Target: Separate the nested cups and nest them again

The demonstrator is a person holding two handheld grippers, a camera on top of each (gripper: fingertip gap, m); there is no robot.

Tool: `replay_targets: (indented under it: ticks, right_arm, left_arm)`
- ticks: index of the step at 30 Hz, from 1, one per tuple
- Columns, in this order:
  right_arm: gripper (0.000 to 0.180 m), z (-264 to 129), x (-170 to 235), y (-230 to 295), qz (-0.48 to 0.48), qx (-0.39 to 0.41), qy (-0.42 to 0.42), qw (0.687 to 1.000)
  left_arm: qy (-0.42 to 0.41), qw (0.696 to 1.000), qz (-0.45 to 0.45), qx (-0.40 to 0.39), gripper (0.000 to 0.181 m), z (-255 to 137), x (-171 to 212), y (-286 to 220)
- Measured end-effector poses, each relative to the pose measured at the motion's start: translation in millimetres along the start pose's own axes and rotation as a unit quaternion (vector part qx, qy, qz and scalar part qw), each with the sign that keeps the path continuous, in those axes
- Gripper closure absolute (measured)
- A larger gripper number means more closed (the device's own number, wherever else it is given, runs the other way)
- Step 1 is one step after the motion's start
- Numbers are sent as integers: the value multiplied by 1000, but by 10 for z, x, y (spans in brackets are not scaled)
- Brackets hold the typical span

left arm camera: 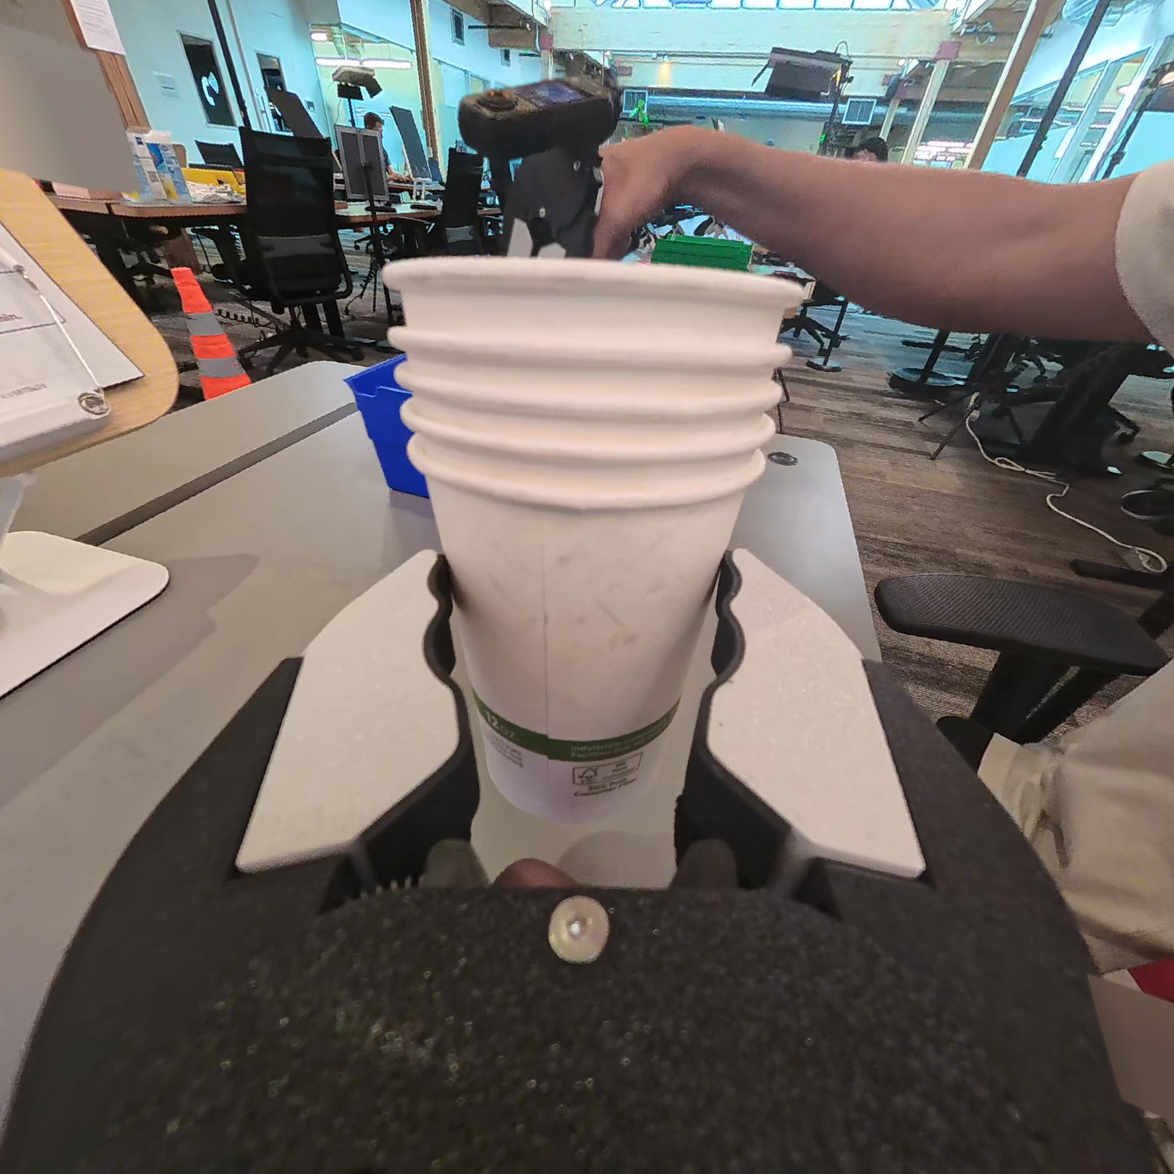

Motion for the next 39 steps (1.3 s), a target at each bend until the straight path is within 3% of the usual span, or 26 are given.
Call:
replay_targets:
  ticks: [5, 8, 12, 15, 18, 21, 27, 39]
  right_arm:
    - [171, 49, 16, 45, -3, -4, 0, 1000]
    - [162, -226, -164, 67, -16, 23, -11, 1000]
    - [160, -906, -958, 634, -116, -10, -139, 983]
    - [161, -1265, -1573, 1386, -238, -86, -214, 943]
    - [160, -1356, -2002, 1967, -325, -135, -226, 908]
    - [160, -1273, -2275, 2269, -361, -171, -210, 892]
    - [173, -1119, -2451, 2429, -374, -185, -184, 890]
    - [176, -1181, -2412, 2376, -366, -195, -175, 893]
  left_arm:
    - [-3, 1000, -8, 3, 101, 35, 24, 47]
    - [-1, 1000, -9, 4, 101, 60, 44, 63]
    - [-5, 1000, -10, 4, 101, 62, 48, 76]
    - [-7, 1000, -10, 2, 101, 51, 45, 79]
    - [-8, 1000, -9, -1, 101, 27, 48, 69]
    - [-9, 1000, -9, -2, 101, 8, 53, 63]
    - [-5, 1000, -8, -4, 101, 18, 68, 70]
    - [-3, 1000, 2, -7, 101, 27, 68, 63]
Point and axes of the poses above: each gripper's, where its closed fingertips meet, z out along the fingers, x out of its underside, y = z × x across the jaws, the point moved 10 cm from there along -z, back along the fingers, and after that the axes turned 1 degree about -z, right-handed, at the moved point
